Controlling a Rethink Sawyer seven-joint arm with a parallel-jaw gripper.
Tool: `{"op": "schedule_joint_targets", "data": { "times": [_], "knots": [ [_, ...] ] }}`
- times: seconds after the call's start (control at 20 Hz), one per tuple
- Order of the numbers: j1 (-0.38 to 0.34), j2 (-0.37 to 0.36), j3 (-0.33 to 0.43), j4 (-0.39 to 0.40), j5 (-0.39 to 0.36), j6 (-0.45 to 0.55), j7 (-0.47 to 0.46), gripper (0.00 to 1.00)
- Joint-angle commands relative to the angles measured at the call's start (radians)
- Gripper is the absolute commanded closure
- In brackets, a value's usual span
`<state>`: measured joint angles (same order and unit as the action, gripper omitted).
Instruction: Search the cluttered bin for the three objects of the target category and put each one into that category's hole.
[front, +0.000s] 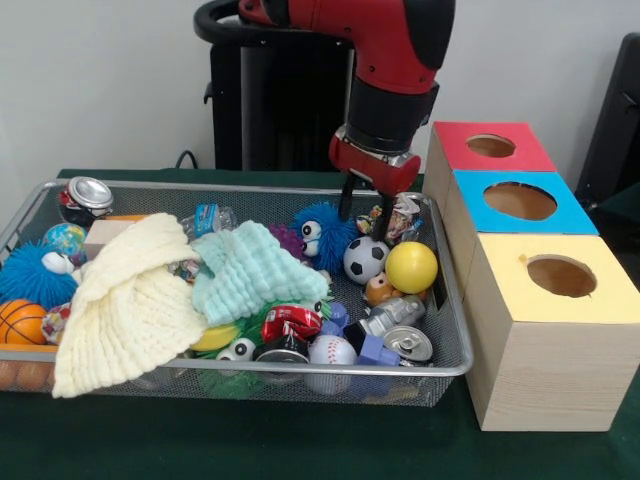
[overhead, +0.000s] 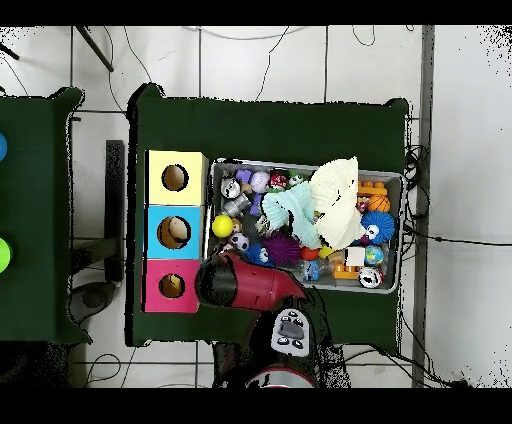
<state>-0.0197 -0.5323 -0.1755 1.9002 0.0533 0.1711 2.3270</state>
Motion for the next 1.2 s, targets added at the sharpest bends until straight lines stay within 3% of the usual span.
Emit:
{"op": "schedule_joint_targets", "data": {
  "times": [0.05,0.4,0.7,1.0,1.2],
  "knots": [
    [-0.054,0.01,0.014,-0.203,0.018,0.165,0.025,0.0],
    [-0.096,0.121,0.074,-0.329,0.017,0.111,0.025,0.0],
    [-0.086,0.205,0.082,-0.414,0.031,0.056,0.066,0.0],
    [-0.055,0.199,0.053,-0.41,0.044,0.087,0.113,0.0],
    [0.027,0.178,-0.005,-0.347,0.129,0.135,0.246,0.0]
  ]
}}
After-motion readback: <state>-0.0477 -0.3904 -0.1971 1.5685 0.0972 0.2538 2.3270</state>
